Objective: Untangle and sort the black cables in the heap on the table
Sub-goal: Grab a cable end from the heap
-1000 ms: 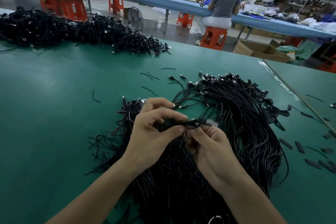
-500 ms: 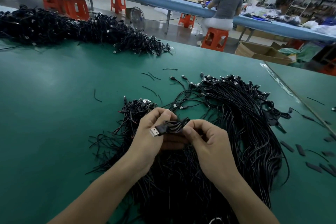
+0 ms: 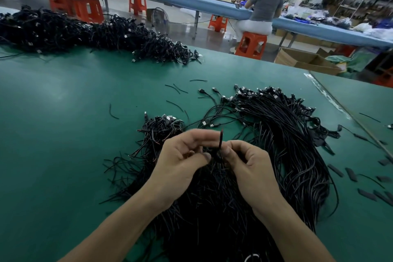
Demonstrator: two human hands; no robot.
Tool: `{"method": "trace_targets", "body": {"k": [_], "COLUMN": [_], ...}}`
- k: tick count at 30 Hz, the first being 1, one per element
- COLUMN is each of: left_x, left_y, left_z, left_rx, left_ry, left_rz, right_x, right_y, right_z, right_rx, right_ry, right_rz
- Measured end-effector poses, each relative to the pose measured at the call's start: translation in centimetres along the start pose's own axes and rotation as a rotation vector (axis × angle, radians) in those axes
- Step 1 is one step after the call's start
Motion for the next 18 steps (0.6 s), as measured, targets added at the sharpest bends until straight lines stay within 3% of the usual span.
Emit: {"method": "trace_targets", "body": {"k": [5, 10, 14, 18], "left_x": [-0.6, -0.5, -0.1, -0.3], "left_y": [-0.4, 0.6, 1.0, 0.8], "left_z": [0.9, -0.1, -1.1, -2.1], "left_rx": [0.008, 0.338, 0.342, 0.135], "left_ry": [-0.094, -0.159, -0.021, 0.193], "left_rz": [-0.032, 0.121, 0.201, 0.135], "right_x": [0.3, 0.4, -0.4, -0.9], "right_y": [0.5, 1.2, 0.3, -0.4], "right_z": [0.0, -0.8, -2.3, -2.1], "right_rx": [0.038, -0.039, -0.054, -0.014], "right_ry": [0.009, 0.093, 0.212, 0.185], "right_rz": [0.049, 0.133, 0.076, 0.002]}}
Point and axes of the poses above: each hand's wrist, its own x-axis towards the middle knuckle, its own y-axis out of the back of the hand, z = x × y, the point moved 7 cm from there along x, towards the middle knuckle, and after that the axes turned 15 degrees about z, right-handed, at the moved point
